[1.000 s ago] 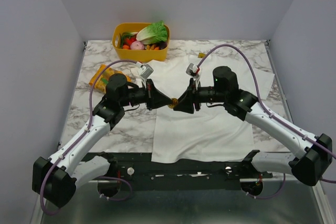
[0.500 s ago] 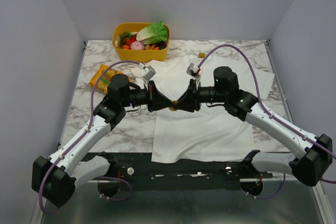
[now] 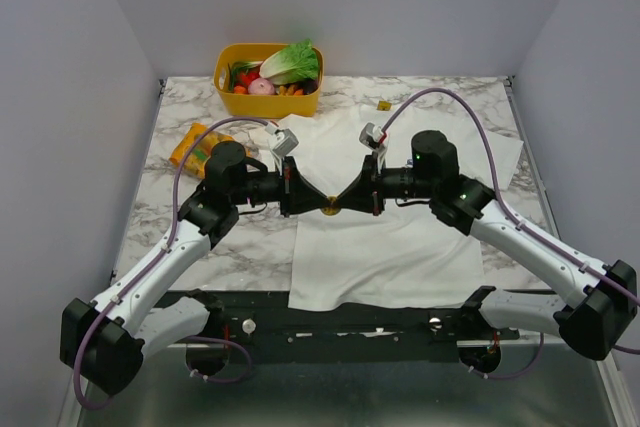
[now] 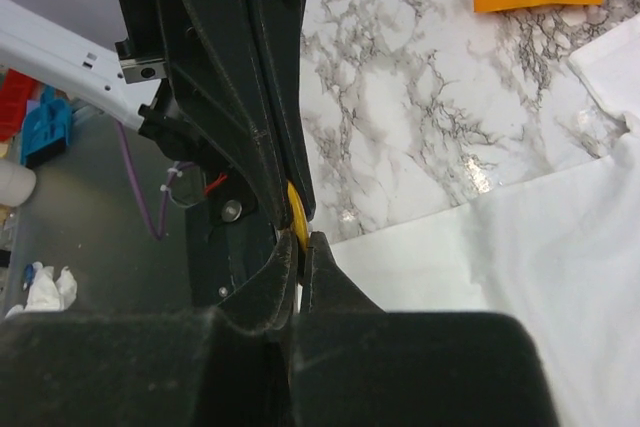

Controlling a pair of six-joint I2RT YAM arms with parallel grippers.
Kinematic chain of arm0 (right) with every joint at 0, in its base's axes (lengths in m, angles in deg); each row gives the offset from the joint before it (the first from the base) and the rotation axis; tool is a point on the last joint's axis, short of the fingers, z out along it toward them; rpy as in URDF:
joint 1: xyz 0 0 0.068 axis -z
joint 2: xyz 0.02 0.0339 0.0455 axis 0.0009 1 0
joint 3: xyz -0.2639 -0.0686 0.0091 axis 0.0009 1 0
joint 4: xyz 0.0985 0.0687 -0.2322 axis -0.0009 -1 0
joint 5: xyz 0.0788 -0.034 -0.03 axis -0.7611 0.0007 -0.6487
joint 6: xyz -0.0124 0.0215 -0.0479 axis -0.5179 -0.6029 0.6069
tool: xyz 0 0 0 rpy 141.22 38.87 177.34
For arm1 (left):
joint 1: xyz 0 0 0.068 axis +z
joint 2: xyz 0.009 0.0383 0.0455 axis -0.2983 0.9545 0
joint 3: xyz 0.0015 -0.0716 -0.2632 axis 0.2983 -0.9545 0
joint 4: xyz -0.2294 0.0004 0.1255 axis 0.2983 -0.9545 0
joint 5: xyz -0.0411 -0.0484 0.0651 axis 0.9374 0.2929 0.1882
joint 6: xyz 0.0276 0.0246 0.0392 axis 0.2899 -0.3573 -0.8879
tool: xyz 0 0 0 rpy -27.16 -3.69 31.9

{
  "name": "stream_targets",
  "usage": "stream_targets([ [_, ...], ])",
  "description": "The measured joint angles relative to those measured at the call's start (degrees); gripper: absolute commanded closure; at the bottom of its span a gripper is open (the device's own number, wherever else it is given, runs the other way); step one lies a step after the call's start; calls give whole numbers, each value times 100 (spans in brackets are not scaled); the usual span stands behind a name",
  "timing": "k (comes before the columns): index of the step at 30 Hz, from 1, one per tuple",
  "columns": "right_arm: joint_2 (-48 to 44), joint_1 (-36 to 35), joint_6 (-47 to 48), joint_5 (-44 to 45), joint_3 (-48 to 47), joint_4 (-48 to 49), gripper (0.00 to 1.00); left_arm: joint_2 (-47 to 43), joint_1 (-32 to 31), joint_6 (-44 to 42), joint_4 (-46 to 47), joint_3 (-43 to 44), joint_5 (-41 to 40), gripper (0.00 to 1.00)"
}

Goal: Pin the brooch onto the clothing

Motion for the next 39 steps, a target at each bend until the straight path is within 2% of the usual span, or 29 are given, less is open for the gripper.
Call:
stream_targets([
  [2, -4, 0, -4, -28, 22, 22, 100, -2, 0, -28, -39, 0, 11, 69],
  [3, -4, 0, -13, -26, 28, 26, 99, -4, 0, -52, -57, 0, 11, 49],
  [4, -9, 0, -17, -22, 42, 46, 100, -15, -2, -101, -107, 11, -33, 16],
  [7, -24, -4, -92, 168, 50, 57, 100, -68, -37, -203, -636, 160, -619, 1],
  [8, -28, -2, -127, 302, 48, 39, 100, -109, -63, -208, -673, 232, -675, 1],
  [12, -11, 37, -433, 999, -74, -245, 100, -507, -417, -385, -1248, 533, -2277, 1],
  [16, 127, 39, -901, 1738, -542, -708, 99, -713, -1349, -581, -1576, 730, -4068, 2],
  [20, 267, 42, -1388, 2188, -955, -1043, 99, -216, -2586, -817, -1965, 1108, -5984, 4],
  [22, 299, 44, -1567, 2328, -1056, -1150, 100, 146, -3027, -909, -2079, 1259, -6697, 7],
  [24, 326, 48, -1722, 2446, -1134, -1287, 99, 535, -3388, -986, -2223, 1419, -7434, 11],
  [25, 337, 50, -1794, 2498, -1165, -1366, 99, 660, -3491, -1019, -2269, 1464, -7700, 16],
  [27, 354, 59, -1921, 2579, -1198, -1462, 99, 981, -3705, -1078, -2376, 1617, -8358, 17],
  [33, 354, 61, -2055, 2706, -1200, -1644, 100, 1567, -4057, -1233, -2632, 2162, -9729, 19],
  [35, 354, 61, -2074, 2728, -1200, -1698, 100, 1659, -4118, -1325, -2643, 2247, -9997, 24],
  [38, 356, 61, -2105, 2732, -1200, -1711, 100, 1692, -4164, -1456, -2616, 2253, -10212, 37],
  [39, 356, 61, -2116, 2732, -1200, -1711, 100, 1698, -4166, -1497, -2597, 2253, -10231, 37],
])
